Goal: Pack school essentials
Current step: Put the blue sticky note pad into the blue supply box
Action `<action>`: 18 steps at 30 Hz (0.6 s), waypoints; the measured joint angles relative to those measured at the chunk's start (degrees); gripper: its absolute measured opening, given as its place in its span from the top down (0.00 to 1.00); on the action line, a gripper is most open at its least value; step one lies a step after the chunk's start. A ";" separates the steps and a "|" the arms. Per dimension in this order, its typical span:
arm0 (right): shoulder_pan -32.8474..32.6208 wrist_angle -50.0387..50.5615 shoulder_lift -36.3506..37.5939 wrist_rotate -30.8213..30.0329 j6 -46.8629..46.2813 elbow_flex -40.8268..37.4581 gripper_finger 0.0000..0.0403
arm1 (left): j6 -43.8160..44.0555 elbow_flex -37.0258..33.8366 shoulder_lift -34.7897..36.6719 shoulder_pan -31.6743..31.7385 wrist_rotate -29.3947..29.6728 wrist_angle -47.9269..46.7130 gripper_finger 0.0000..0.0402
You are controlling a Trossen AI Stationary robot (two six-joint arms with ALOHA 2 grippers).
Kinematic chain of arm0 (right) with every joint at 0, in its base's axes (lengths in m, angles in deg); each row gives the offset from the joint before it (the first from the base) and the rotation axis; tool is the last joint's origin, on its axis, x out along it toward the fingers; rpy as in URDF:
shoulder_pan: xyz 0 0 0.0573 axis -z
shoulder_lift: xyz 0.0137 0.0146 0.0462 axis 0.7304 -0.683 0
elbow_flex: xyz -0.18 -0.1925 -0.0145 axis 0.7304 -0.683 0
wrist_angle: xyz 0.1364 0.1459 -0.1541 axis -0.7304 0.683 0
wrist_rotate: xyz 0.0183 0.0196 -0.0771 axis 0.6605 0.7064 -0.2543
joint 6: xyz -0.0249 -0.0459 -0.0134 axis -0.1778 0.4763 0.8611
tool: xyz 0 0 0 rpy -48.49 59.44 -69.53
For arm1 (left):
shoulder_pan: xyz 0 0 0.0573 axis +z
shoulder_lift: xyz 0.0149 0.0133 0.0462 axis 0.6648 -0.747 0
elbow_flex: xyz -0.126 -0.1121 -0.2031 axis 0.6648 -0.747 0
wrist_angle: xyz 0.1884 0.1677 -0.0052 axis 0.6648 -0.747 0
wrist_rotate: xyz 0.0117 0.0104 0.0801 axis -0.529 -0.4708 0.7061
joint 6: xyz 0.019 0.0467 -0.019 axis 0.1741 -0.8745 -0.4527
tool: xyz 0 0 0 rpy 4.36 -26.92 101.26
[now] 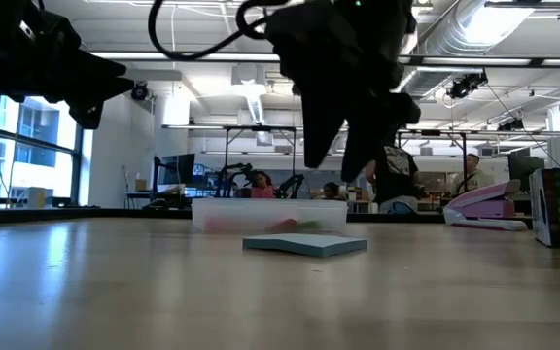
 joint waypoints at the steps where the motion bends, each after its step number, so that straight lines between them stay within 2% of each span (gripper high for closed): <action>1: -0.07 -0.79 0.00 -0.01 0.74 -0.76 0.33 | 0.00 0.00 0.00 0.00 0.00 0.00 0.71; 10: -0.13 -3.28 0.00 -1.66 6.26 -2.72 0.03 | 0.00 0.00 0.00 0.00 0.00 0.00 0.71; 14: 0.11 -6.42 -0.55 -1.62 8.30 -2.65 0.03 | 0.00 0.00 0.00 0.01 0.00 0.00 0.71; 18: 0.64 -8.17 -3.16 2.63 8.89 -2.65 0.01 | 0.00 0.02 0.00 0.00 0.00 -0.02 0.71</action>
